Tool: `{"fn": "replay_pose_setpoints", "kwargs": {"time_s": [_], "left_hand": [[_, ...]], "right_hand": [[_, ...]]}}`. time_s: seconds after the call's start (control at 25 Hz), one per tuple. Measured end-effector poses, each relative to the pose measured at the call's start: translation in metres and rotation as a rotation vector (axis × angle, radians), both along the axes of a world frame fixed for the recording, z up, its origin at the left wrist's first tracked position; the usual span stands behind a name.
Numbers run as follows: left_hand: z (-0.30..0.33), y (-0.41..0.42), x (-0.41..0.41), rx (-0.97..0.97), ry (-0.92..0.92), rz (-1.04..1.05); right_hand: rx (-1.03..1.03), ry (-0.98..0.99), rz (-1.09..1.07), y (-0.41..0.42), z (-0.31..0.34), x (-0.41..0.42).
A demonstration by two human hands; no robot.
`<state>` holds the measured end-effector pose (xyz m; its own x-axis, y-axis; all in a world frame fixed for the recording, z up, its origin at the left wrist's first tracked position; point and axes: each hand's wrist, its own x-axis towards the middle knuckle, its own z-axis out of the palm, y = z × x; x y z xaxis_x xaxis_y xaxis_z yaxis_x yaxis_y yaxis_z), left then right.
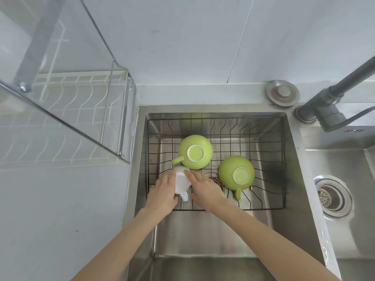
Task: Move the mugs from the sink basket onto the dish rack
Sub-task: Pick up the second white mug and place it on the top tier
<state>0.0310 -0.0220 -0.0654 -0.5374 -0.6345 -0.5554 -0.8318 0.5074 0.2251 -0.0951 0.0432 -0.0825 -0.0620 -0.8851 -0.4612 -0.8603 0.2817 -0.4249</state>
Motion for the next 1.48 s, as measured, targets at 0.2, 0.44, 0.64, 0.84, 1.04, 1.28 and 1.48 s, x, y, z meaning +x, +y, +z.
{"fn": "replay_pose_setpoints", "kwargs": {"time_s": [0.2, 0.44, 0.64, 0.84, 1.04, 1.28, 1.48], "left_hand": [[-0.008, -0.004, -0.007, 0.021, 0.032, 0.064], [0.004, 0.000, -0.005, 0.004, 0.059, 0.027], [0.032, 0.005, 0.007, 0.001, 0.198, -0.041], [0.079, 0.009, 0.027, 0.030, 0.454, -0.077], [0.130, 0.021, 0.054, 0.036, 0.703, -0.056], [0.188, 0.027, 0.092, 0.044, 0.930, -0.037], [0.241, 0.015, 0.126, 0.026, 1.074, -0.058]], "right_hand": [[-0.002, -0.100, -0.108, -0.007, -0.009, 0.007], [-0.034, -0.130, -0.127, 0.004, -0.001, 0.003], [-0.170, -0.089, -0.077, 0.021, 0.029, 0.005], [-0.372, -0.104, -0.068, 0.041, 0.079, 0.008], [-0.472, -0.211, -0.148, 0.066, 0.132, 0.023], [-0.611, -0.211, -0.113, 0.073, 0.198, 0.049], [-0.756, -0.269, -0.168, 0.058, 0.245, 0.084]]}}
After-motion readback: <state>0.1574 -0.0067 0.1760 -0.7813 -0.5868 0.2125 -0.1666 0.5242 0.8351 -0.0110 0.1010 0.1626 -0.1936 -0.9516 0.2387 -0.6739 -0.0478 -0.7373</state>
